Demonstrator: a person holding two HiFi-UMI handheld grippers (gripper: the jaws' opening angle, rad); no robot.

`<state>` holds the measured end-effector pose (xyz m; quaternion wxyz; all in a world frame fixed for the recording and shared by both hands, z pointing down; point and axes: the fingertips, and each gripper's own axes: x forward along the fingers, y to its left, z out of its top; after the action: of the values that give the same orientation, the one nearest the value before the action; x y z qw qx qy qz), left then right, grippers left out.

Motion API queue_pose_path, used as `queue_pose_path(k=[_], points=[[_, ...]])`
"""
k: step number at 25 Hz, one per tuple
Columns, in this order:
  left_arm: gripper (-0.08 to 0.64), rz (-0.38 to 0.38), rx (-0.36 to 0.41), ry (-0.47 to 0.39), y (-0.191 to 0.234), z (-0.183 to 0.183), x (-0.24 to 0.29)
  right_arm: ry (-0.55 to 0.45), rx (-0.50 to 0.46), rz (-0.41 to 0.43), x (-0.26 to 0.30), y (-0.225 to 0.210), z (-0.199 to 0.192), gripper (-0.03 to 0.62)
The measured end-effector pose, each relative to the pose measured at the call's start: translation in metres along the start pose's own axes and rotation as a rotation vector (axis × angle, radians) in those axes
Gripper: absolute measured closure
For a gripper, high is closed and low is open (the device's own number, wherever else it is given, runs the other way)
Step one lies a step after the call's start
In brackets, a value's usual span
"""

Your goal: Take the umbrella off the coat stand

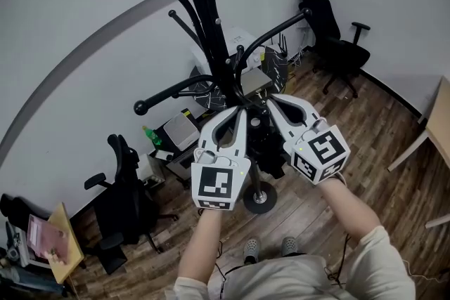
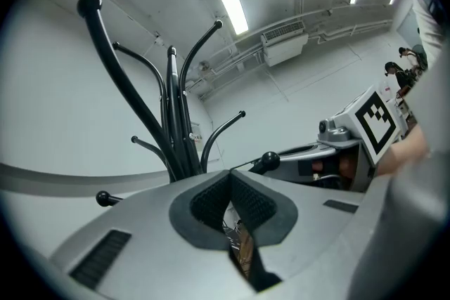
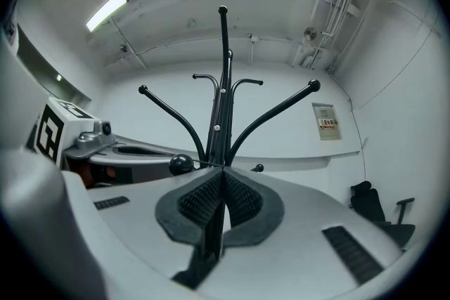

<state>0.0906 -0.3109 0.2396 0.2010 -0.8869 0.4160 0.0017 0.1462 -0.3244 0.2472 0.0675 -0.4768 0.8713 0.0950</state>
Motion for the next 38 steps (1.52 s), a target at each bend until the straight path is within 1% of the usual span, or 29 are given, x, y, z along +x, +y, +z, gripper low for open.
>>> queue_pose_path(k=[6,13,21,27,29,34,38], points=[[0.538,0.012,0.006,0.000,-0.007,0.007,-0.004,-0.010,0.013,0.010,-0.009,0.001,0.005,0.583],[0.538,0.032,0.056,-0.014,-0.015,0.015,-0.011,-0.023,0.013,0.042,-0.017,0.005,0.011,0.582],[0.538,0.071,0.058,-0.008,-0.027,0.021,-0.015,-0.019,-0.005,0.084,-0.030,0.003,0.014,0.583],[0.538,0.099,0.067,0.007,-0.030,0.025,-0.018,-0.034,0.004,0.122,-0.031,0.005,0.016,0.583],[0.538,0.113,0.066,0.014,-0.030,0.023,-0.019,-0.037,0.006,0.134,-0.032,0.005,0.016,0.583],[0.538,0.142,0.093,0.032,-0.029,0.018,-0.021,-0.043,0.016,0.166,-0.032,0.008,0.010,0.581],[0.538,0.164,0.096,0.066,-0.037,0.004,-0.028,-0.041,0.043,0.185,-0.037,0.010,-0.001,0.581]])
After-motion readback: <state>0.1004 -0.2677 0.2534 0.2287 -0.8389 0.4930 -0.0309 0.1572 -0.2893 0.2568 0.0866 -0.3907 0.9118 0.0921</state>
